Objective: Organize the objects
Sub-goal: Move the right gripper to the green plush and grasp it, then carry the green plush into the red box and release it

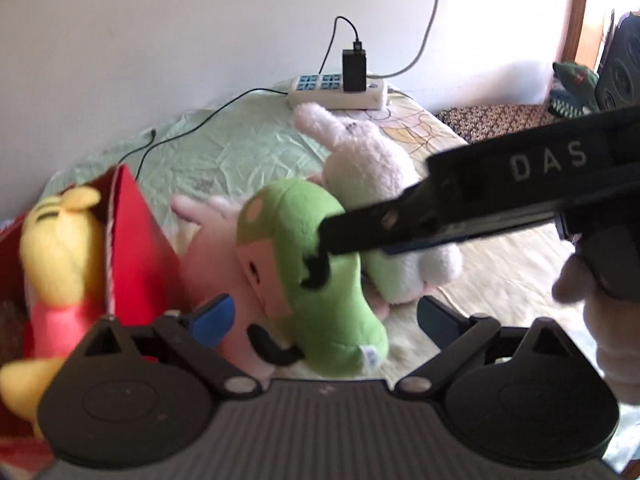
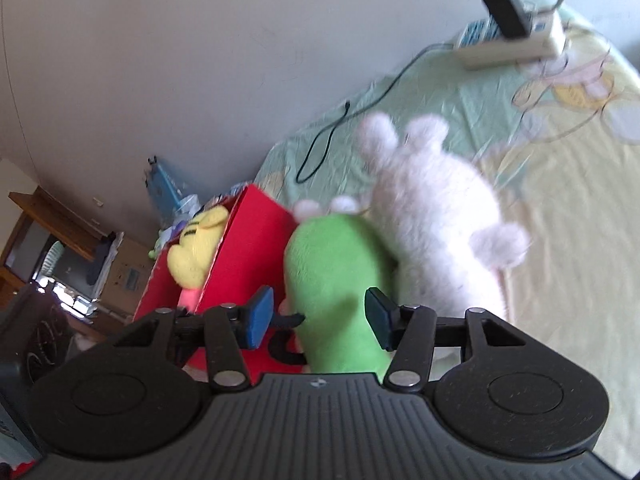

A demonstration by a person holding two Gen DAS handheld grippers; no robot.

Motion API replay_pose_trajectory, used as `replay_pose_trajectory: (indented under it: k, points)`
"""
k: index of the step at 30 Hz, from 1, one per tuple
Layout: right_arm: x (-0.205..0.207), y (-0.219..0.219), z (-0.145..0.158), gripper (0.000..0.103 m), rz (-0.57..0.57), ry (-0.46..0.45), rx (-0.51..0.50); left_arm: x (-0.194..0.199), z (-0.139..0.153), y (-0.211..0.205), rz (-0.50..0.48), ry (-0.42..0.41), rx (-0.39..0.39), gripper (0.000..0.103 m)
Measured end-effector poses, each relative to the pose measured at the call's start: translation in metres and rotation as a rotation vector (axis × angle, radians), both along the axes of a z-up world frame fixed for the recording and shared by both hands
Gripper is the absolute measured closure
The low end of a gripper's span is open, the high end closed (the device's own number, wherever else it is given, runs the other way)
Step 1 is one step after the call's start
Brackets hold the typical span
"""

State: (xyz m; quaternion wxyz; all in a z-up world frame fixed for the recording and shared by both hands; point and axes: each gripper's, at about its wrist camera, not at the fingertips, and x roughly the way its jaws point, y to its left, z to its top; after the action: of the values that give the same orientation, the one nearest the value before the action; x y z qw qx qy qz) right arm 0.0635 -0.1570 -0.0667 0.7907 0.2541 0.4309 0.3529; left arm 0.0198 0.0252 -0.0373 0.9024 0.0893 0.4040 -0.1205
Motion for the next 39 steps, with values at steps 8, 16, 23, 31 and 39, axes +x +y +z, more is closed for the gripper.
replay_pose_trajectory:
  k: [8,16,23,31,39]
  points:
    - [-0.004,0.006,-0.004,0.061,-0.015,0.036,-0.022,0.01,-0.011,-0.009,0.004,0.034,0.007,0.025]
    - [-0.03,-0.008,0.012,0.063,0.008,0.033,0.021,-0.024,0.015,-0.003,-0.005,0.012,-0.067,0.031]
    - [-0.062,0.001,0.039,0.063,-0.002,-0.082,0.05,-0.06,0.042,0.008,-0.008,-0.068,-0.109,0.031]
    - [-0.083,0.04,0.086,0.063,-0.022,-0.218,0.114,-0.085,0.094,0.046,-0.003,-0.245,-0.139,0.031]
    - [-0.071,0.12,0.119,0.063,0.009,-0.262,0.131,-0.099,0.129,0.117,0.017,-0.356,-0.156,0.03]
